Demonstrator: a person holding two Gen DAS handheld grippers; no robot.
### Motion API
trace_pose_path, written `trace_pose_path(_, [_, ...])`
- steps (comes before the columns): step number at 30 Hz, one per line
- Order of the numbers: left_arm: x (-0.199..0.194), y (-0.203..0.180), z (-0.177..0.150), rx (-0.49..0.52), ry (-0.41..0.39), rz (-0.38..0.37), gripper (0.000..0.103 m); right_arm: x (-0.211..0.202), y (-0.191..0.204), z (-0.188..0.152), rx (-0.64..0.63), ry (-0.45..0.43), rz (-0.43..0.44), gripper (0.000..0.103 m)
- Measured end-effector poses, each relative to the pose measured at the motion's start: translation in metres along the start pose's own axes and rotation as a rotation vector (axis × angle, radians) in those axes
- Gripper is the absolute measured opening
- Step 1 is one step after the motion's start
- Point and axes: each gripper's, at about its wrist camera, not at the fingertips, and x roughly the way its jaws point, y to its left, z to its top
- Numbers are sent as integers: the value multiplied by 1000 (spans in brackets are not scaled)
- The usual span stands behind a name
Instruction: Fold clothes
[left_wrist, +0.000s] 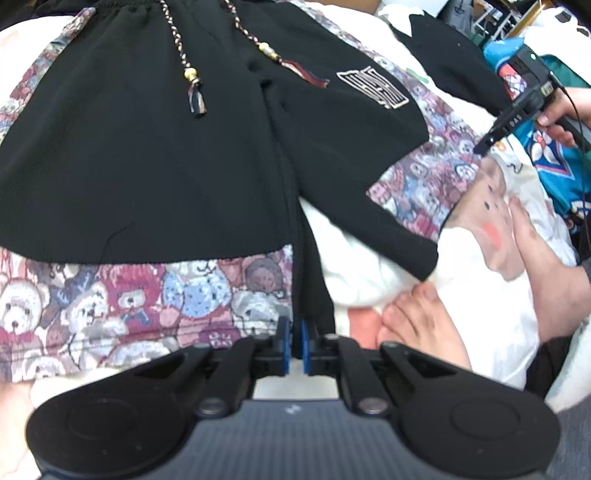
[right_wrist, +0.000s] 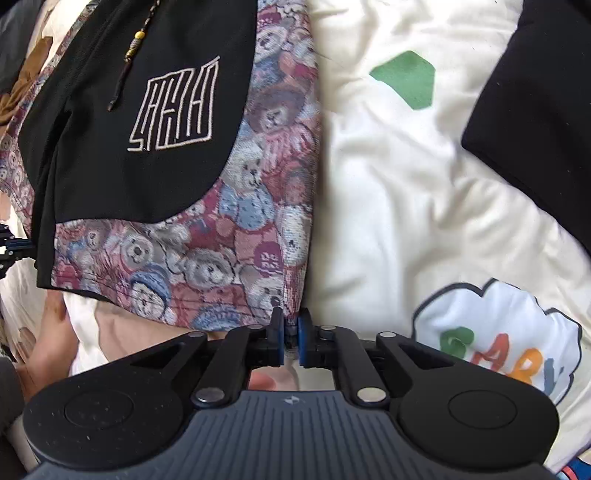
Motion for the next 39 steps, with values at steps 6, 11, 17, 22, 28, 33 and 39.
trace_pose_path(6, [-14,13,-1,-56,10,-54,26,-4,-3,-1,12,52,-11,10])
trace_pose_path(11, [-45,29,2,-59,-43,8,39,-32,1,3,-16,33,-32,54])
trace_pose_path(17, [-90,70,4,-164,-118,119,43,-84,21,26,-53,-91,-57,57])
trace_pose_path(22, [-138,101,-4,-246,-183,200,46,-116,42,51,-76,-165,-60,57])
trace_pose_path(28, [-172,139,-23,-397,-234,288,48,-127,78,70,-135,-222,-47,57])
trace_pose_path(33, [-175,170,-38,-513,-245,335,46,-124,102,78,-179,-256,-61,57])
trace_pose_path(39, [-162,185,-45,-518,-245,373,37,-112,113,87,-199,-246,-63,57])
